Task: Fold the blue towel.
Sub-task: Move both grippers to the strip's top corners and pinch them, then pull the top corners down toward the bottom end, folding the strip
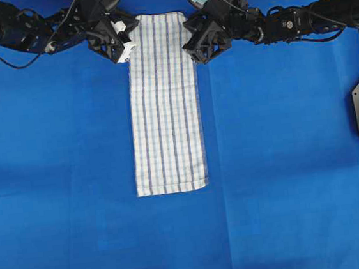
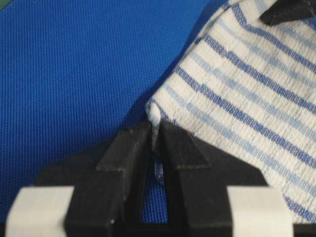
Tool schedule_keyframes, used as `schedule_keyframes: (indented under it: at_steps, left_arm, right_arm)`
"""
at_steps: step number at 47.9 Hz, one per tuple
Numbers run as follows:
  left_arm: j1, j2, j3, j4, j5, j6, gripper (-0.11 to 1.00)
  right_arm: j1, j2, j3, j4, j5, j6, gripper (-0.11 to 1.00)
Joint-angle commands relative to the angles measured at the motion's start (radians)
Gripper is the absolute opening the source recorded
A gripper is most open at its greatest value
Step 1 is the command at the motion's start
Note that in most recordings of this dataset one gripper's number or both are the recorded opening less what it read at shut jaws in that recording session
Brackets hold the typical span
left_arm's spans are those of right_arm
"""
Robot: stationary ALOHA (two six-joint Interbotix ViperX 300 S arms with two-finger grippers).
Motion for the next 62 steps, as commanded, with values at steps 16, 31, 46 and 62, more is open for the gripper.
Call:
schedule_keyframes:
  at_steps: [16, 31, 46, 62]
  left_arm:
    - [-0.044, -0.178, 0.023, 0.002, 0.044, 0.023, 0.05]
    - [-0.104, -0.279, 0.057, 0.002, 0.080, 0.040, 0.05]
    - [-0.216, -0.348, 0.118, -0.003, 0.078, 0.028, 0.05]
    - [-0.422, -0.405, 0.216, -0.018, 0.046, -0.049, 0.05]
  right_arm:
    - [0.012, -0.141, 0.023, -0.002, -0.002, -0.011, 0.08]
    - [0.071, -0.235, 0.071, -0.002, -0.006, -0.009, 0.08]
    - [0.183, -0.284, 0.110, 0.008, -0.011, 0.006, 0.08]
    - [0.422, -0.319, 0.189, 0.147, -0.120, 0.006, 0.08]
